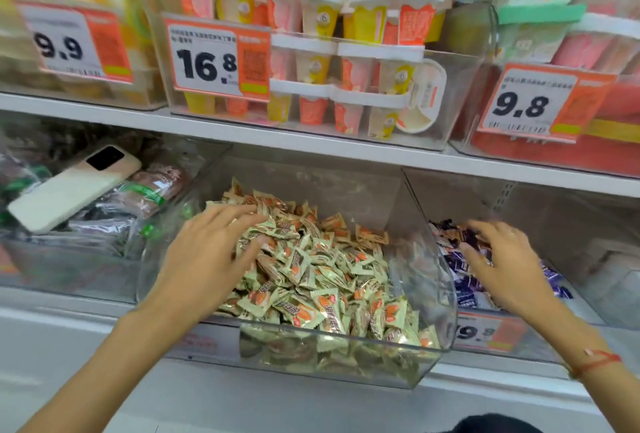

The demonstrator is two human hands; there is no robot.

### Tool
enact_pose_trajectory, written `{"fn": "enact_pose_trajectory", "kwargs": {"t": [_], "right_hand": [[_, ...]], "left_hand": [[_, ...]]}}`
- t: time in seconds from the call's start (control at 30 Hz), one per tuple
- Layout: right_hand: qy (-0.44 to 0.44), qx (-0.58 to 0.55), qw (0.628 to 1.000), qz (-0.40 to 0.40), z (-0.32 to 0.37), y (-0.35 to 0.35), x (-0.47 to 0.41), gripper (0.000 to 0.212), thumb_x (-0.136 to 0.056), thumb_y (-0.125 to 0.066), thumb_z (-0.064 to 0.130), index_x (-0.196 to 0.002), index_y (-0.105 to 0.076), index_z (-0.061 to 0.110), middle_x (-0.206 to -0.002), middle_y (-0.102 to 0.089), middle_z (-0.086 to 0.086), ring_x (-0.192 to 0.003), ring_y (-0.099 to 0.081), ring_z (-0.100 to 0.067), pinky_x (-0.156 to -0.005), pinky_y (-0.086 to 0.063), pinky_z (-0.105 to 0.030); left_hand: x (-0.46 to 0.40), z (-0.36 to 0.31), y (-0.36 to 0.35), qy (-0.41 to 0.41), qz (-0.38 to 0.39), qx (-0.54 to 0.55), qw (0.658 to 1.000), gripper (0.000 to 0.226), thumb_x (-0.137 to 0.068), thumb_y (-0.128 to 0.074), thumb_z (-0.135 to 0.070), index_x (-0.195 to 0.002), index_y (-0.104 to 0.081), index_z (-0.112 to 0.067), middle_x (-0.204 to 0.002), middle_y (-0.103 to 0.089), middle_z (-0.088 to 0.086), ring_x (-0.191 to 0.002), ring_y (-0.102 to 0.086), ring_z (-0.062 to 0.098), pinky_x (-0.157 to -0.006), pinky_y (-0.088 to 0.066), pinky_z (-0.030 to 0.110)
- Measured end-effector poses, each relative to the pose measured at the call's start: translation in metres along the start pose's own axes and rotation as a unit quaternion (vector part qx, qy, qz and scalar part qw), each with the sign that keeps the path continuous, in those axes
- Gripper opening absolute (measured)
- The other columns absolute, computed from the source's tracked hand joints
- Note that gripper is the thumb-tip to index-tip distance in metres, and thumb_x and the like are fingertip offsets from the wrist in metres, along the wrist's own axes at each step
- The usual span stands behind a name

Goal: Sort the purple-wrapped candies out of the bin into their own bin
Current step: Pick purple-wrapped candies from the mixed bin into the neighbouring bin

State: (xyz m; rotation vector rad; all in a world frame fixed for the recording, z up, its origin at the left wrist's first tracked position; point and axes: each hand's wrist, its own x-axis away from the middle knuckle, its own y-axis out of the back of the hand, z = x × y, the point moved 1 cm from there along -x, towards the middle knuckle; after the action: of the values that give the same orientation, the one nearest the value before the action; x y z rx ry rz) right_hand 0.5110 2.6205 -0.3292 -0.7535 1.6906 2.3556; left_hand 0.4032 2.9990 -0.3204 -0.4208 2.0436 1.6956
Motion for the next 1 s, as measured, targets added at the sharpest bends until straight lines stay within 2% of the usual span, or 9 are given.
{"fn": "enact_pose_trajectory", "kwargs": {"t": [0.07,0.17,0.27,0.4,0.47,0.53,0.6,0.7,1.0], "right_hand": [[0.071,-0.081,0.993,-0.044,0.044,0.02,0.005,0.026,-0.092,-0.058,0.025,-0.116,-0.064,0.018,-0.113,-0.064,-0.001,-0.108,-0.054,-0.025,-0.087,-0.045,-0.037],[0.204,-0.143,0.968,-0.018,0.136,0.032,0.01,0.025,-0.093,-0.047,0.041,-0.11,-0.064,0.032,-0.104,-0.061,0.02,-0.103,-0.05,-0.002,-0.08,-0.042,-0.019],[0.337,-0.136,0.923,0.125,0.214,0.001,-0.006,0.033,-0.096,-0.047,0.047,-0.125,-0.057,0.037,-0.124,-0.058,0.017,-0.12,-0.044,-0.004,-0.096,-0.04,-0.028],[0.412,-0.092,0.859,0.29,0.277,-0.067,-0.017,0.058,-0.091,-0.049,0.058,-0.144,-0.037,0.037,-0.156,-0.027,0.005,-0.146,-0.015,-0.019,-0.119,-0.011,-0.045],[0.431,-0.036,0.847,0.309,0.282,-0.093,-0.011,0.066,-0.089,-0.05,0.061,-0.146,-0.028,0.039,-0.158,-0.022,0.005,-0.147,-0.006,-0.021,-0.118,-0.003,-0.052],[0.453,-0.008,0.849,0.272,0.275,-0.099,-0.01,0.062,-0.089,-0.052,0.057,-0.144,-0.031,0.039,-0.151,-0.034,0.004,-0.143,-0.017,-0.022,-0.116,-0.012,-0.054],[0.454,0.036,0.859,0.235,0.262,-0.095,-0.018,0.052,-0.091,-0.052,0.045,-0.14,-0.036,0.038,-0.141,-0.042,0.002,-0.135,-0.027,-0.021,-0.11,-0.022,-0.055],[0.397,0.074,0.878,0.259,0.235,-0.087,-0.031,0.057,-0.09,-0.05,0.023,-0.141,-0.031,0.04,-0.142,-0.037,0.002,-0.138,-0.02,-0.02,-0.11,-0.022,-0.054],[0.272,0.144,0.9,0.309,0.194,-0.073,-0.044,0.042,-0.099,-0.035,0.05,-0.139,-0.03,0.042,-0.153,-0.026,0.003,-0.138,-0.024,-0.021,-0.107,-0.028,-0.054]], "left_hand": [[0.002,0.018,0.013,0.02,-0.081,-0.028,0.996,0.027,-0.093,-0.057,-0.024,-0.118,-0.064,-0.018,-0.124,-0.061,-0.001,-0.115,-0.051,0.023,-0.092,-0.044,0.044],[0.007,0.04,0.017,0.076,-0.108,-0.07,0.989,0.036,-0.082,-0.064,-0.002,-0.117,-0.064,-0.009,-0.123,-0.061,0.008,-0.111,-0.053,0.032,-0.087,-0.046,0.049],[0.019,0.048,0.007,0.126,-0.092,-0.046,0.987,0.046,-0.079,-0.062,0.007,-0.123,-0.06,-0.009,-0.125,-0.06,0.008,-0.11,-0.053,0.033,-0.078,-0.051,0.049],[0.024,0.047,0.004,0.195,-0.108,0.028,0.974,0.043,-0.092,-0.05,-0.005,-0.133,-0.052,-0.019,-0.13,-0.057,-0.003,-0.117,-0.051,0.024,-0.071,-0.05,0.042],[0.025,0.047,0.004,0.208,-0.113,0.034,0.971,0.041,-0.095,-0.047,-0.012,-0.135,-0.05,-0.021,-0.13,-0.056,-0.005,-0.117,-0.05,0.022,-0.07,-0.048,0.04],[0.026,0.047,0.005,0.215,-0.109,0.027,0.97,0.04,-0.096,-0.046,-0.014,-0.135,-0.05,-0.022,-0.13,-0.056,-0.006,-0.116,-0.05,0.021,-0.07,-0.047,0.039],[0.028,0.045,0.006,0.22,-0.106,0.027,0.969,0.039,-0.096,-0.047,-0.015,-0.134,-0.051,-0.023,-0.131,-0.055,-0.008,-0.117,-0.049,0.019,-0.071,-0.049,0.04],[0.028,0.043,0.008,0.232,-0.099,0.033,0.967,0.04,-0.097,-0.044,-0.017,-0.136,-0.049,-0.026,-0.134,-0.053,-0.011,-0.122,-0.045,0.016,-0.075,-0.049,0.041],[0.03,0.04,0.01,0.227,-0.093,0.029,0.969,0.04,-0.097,-0.044,-0.018,-0.137,-0.05,-0.023,-0.131,-0.056,-0.007,-0.121,-0.048,0.017,-0.074,-0.052,0.042]]}}
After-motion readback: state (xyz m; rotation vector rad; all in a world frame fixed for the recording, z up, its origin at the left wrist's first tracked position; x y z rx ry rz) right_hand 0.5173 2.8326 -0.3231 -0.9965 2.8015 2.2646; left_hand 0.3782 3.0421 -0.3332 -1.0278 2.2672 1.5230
